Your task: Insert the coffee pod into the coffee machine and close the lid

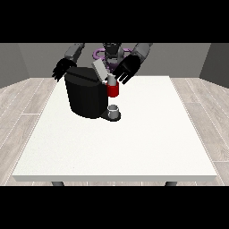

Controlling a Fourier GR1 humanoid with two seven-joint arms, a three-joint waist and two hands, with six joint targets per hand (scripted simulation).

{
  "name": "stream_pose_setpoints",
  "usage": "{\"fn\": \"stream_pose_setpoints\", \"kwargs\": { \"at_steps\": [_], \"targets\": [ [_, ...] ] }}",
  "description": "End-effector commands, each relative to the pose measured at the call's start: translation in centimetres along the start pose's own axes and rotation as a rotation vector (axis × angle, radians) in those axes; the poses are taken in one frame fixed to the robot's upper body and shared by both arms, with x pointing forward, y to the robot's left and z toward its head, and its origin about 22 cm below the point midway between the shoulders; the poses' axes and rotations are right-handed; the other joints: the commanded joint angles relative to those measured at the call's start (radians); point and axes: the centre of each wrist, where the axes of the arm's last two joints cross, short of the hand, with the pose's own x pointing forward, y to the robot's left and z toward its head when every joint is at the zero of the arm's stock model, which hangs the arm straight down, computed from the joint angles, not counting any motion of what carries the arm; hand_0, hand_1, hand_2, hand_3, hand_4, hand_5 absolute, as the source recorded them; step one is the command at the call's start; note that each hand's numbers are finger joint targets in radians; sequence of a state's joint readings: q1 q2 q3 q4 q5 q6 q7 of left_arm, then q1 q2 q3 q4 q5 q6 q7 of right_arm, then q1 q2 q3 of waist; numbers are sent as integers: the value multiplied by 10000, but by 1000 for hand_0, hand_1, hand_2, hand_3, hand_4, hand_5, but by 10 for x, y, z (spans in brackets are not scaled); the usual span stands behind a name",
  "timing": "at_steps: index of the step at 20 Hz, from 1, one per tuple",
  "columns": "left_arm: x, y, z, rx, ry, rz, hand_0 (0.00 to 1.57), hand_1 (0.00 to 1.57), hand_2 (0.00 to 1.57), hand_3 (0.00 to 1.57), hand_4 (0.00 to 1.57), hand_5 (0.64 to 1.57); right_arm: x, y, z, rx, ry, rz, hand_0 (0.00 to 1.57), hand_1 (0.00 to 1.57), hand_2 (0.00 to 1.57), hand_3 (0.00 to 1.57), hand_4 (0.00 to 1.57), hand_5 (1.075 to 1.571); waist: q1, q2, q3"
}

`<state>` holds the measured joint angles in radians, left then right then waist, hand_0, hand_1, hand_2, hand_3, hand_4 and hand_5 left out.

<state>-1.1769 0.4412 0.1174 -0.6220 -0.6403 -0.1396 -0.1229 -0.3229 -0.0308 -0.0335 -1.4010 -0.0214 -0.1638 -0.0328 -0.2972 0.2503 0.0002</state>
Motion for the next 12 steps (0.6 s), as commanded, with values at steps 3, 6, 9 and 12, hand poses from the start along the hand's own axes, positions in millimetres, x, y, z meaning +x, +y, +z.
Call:
{"fn": "stream_pose_setpoints", "kwargs": {
  "at_steps": [3,6,9,12],
  "targets": [
    [-7,-17,2,-245,153,-120,1160,1160,1244,1185,506,1571,4,-5,-3,-141,-186,32,0,0,0,0,499,1571,67,162,-2],
    [7,-16,-3,-393,-9,-204,1185,1185,1250,1184,491,1571,-1,-18,-8,-426,-29,-149,0,0,0,0,448,1571,260,24,1],
    [9,-17,-5,-206,153,83,1236,1236,1279,1197,487,1571,-6,1,2,-133,-123,101,0,0,0,0,435,1571,26,159,0],
    [-9,-18,2,-374,267,-64,1221,1221,1265,1171,485,1571,-1,-17,0,-204,-32,-65,0,0,0,0,415,1571,8,144,-1]
  ]
}}
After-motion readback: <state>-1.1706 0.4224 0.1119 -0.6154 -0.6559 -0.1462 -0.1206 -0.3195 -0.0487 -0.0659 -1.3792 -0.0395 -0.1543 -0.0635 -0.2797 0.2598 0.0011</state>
